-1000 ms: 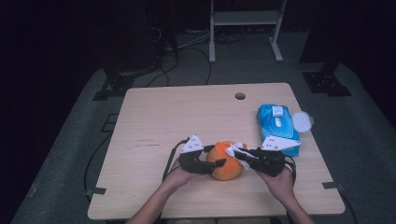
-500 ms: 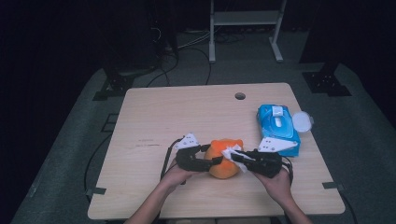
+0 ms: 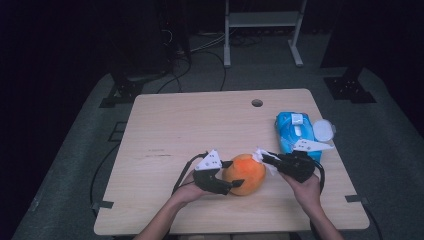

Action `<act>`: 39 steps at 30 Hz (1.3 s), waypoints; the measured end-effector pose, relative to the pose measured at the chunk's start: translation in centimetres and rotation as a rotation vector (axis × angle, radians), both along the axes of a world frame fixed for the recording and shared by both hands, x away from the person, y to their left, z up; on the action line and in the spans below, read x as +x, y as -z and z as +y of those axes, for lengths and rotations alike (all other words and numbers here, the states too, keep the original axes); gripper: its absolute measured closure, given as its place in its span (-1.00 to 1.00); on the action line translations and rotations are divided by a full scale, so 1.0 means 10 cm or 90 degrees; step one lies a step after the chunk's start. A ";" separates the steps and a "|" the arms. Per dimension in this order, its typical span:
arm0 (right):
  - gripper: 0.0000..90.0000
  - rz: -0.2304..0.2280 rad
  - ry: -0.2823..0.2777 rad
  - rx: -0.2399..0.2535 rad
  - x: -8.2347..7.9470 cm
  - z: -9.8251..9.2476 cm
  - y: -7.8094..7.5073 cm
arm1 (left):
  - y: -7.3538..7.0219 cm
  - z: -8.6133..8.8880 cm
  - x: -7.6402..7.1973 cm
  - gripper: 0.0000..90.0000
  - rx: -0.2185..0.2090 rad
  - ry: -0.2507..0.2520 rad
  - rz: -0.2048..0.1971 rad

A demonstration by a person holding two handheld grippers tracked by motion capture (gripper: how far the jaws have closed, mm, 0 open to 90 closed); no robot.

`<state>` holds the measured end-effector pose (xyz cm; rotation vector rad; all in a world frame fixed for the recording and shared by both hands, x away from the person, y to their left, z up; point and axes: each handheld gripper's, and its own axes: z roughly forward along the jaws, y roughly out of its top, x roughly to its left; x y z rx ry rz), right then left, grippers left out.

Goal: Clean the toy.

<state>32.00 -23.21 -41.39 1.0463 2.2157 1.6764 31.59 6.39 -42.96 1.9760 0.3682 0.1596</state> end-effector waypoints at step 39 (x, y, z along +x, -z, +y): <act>0.80 -0.013 -0.090 -0.007 -0.19 0.24 -0.18 | 0.16 -0.11 -0.02 -0.34 0.056 0.013 -0.071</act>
